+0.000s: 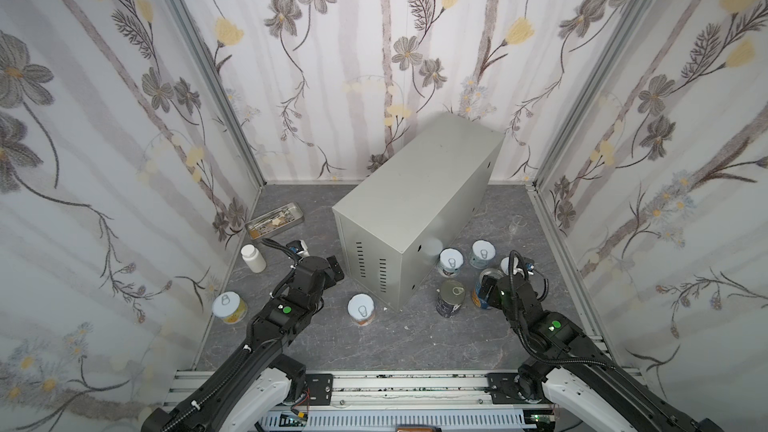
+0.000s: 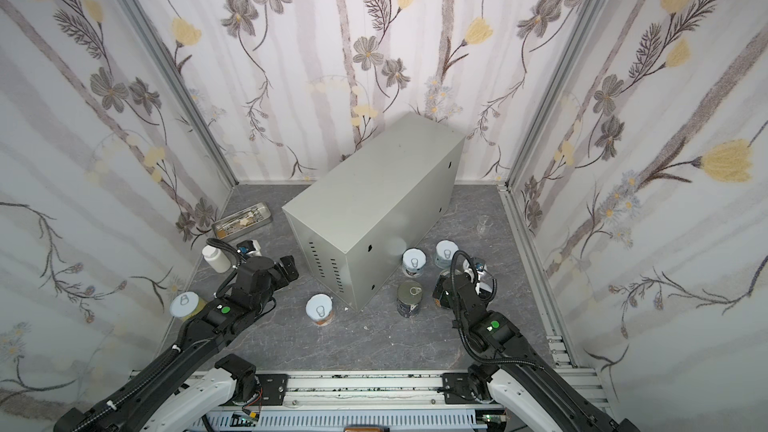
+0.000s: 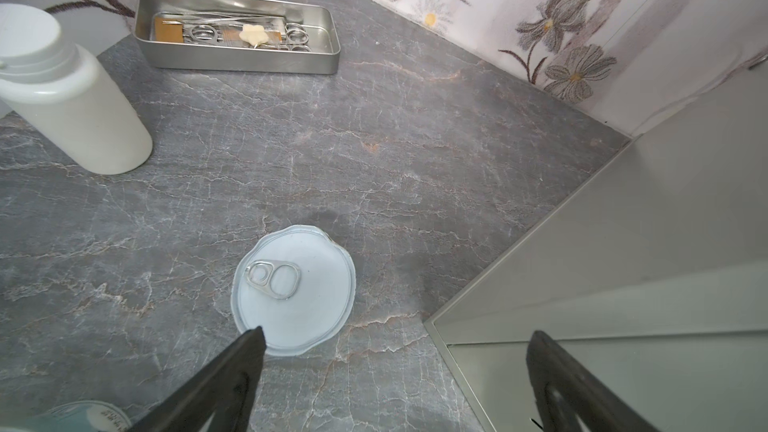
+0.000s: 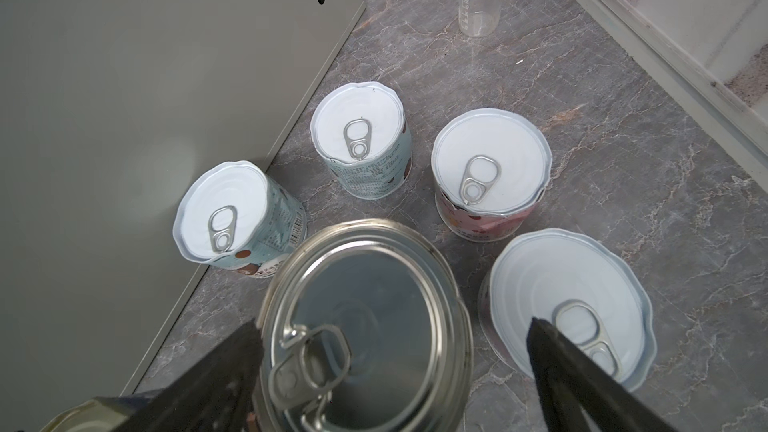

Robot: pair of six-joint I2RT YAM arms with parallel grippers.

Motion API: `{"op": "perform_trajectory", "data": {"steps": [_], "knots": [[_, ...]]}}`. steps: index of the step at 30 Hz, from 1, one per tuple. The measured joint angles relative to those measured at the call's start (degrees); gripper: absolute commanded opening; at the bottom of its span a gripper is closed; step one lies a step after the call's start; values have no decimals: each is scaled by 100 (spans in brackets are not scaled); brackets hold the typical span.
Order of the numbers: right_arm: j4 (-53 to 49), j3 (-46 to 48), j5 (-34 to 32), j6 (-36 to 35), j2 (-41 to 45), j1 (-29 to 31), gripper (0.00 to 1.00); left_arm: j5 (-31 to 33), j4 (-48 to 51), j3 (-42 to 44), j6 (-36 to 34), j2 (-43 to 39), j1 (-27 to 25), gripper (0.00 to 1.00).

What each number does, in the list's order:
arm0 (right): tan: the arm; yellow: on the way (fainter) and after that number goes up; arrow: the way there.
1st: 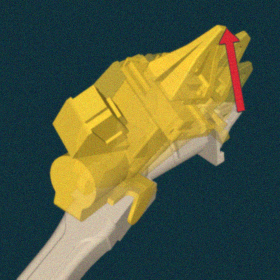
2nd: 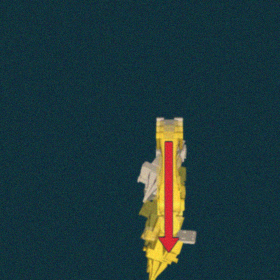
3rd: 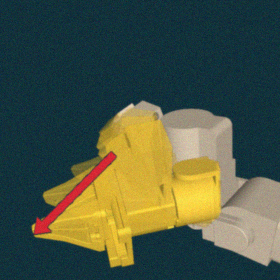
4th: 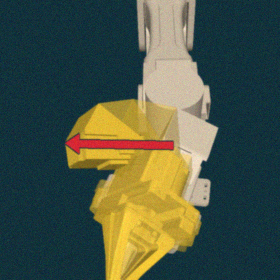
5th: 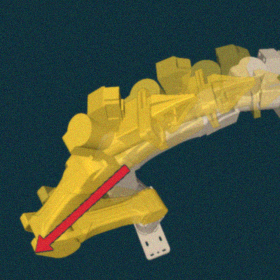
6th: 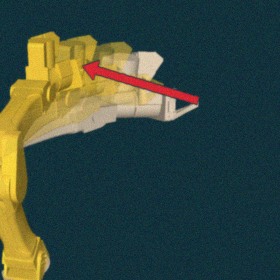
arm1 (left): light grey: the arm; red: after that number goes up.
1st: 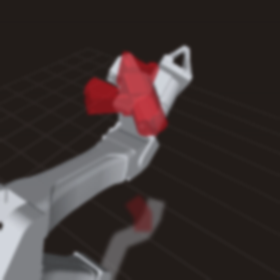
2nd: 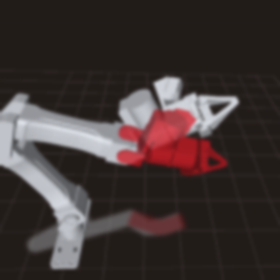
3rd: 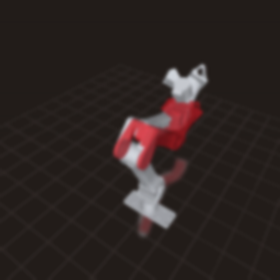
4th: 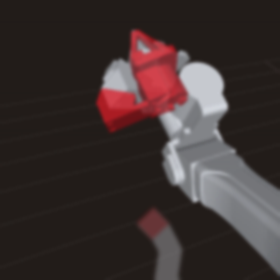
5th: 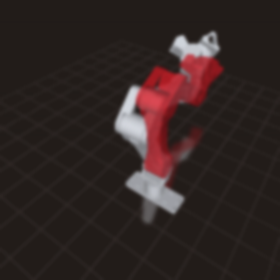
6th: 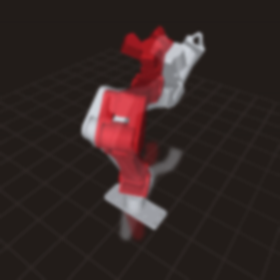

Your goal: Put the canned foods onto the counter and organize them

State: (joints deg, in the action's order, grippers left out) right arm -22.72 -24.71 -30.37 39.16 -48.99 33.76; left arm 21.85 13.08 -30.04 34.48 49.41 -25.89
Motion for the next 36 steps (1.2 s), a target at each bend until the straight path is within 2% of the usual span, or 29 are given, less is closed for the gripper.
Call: {"op": "perform_trajectory", "data": {"steps": [7,18,36], "knots": [[140,-125,-83,-175,-472,2,100,50,-219,-125,-74,411,0,100],[708,-254,-190,-214,-1158,-7,100,457,-212,-11,492,-219,28,100],[470,-522,17,-280,-640,31,100,514,-61,-315,496,52,35,100]]}}
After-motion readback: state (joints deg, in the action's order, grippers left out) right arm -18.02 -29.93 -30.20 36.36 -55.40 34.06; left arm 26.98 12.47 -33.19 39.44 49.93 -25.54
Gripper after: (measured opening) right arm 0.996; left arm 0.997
